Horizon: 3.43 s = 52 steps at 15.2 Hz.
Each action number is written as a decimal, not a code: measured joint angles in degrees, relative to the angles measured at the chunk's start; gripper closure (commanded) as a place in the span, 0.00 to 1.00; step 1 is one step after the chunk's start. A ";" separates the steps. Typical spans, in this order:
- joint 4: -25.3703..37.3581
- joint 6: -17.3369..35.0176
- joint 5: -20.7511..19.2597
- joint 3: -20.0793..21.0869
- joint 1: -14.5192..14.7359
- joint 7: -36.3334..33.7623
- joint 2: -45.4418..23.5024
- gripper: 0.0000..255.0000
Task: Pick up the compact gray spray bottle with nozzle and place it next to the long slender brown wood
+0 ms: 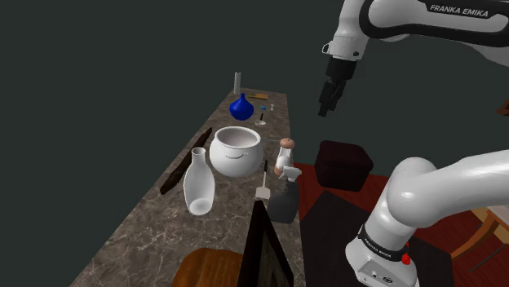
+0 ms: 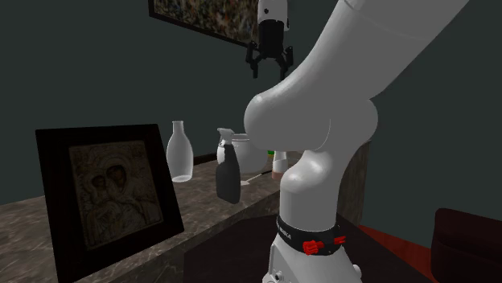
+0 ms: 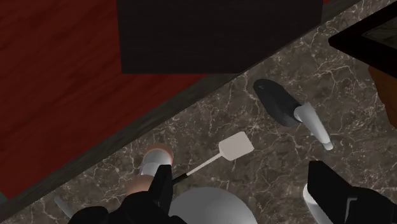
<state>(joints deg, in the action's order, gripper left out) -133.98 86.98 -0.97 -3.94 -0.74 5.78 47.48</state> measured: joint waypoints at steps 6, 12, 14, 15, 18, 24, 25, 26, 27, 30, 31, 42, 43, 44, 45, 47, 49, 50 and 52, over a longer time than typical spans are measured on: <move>-7.78 5.61 1.91 1.88 2.49 0.86 2.56 0.00; -17.81 14.43 5.38 5.25 7.05 1.94 4.58 0.00; -21.61 17.99 6.73 6.54 8.83 2.30 5.16 0.00; -22.79 19.40 7.56 7.37 9.89 2.24 5.11 0.00; -25.56 22.53 8.82 8.54 11.46 2.37 5.03 0.00; -29.41 28.30 9.59 9.18 11.95 2.65 3.15 0.00; -29.61 28.59 9.62 9.20 11.96 2.66 3.06 0.00; -29.72 28.76 9.62 9.19 11.95 2.70 3.01 0.00; -29.80 28.84 9.62 9.19 11.95 2.72 3.01 0.00; -29.85 28.91 9.63 9.20 11.96 2.72 3.01 0.00; -29.85 28.91 9.63 9.20 11.96 2.72 3.01 1.00; -29.57 28.47 9.61 9.19 11.96 2.65 3.20 1.00; -29.08 27.81 9.48 9.07 11.87 2.70 3.35 1.00; -28.45 26.88 9.44 9.08 11.89 2.55 3.66 1.00; -27.78 26.09 9.24 8.87 11.73 2.67 3.76 1.00; -26.61 24.52 9.18 8.88 11.75 2.44 4.18 1.00; -25.16 22.98 9.03 8.80 11.69 2.30 4.27 1.00; -24.38 22.21 9.03 8.83 11.72 2.15 4.28 1.00; -22.93 20.42 8.81 8.64 11.61 2.10 4.62 1.00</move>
<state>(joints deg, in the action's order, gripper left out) -156.91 107.40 7.84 4.70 10.87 7.88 52.10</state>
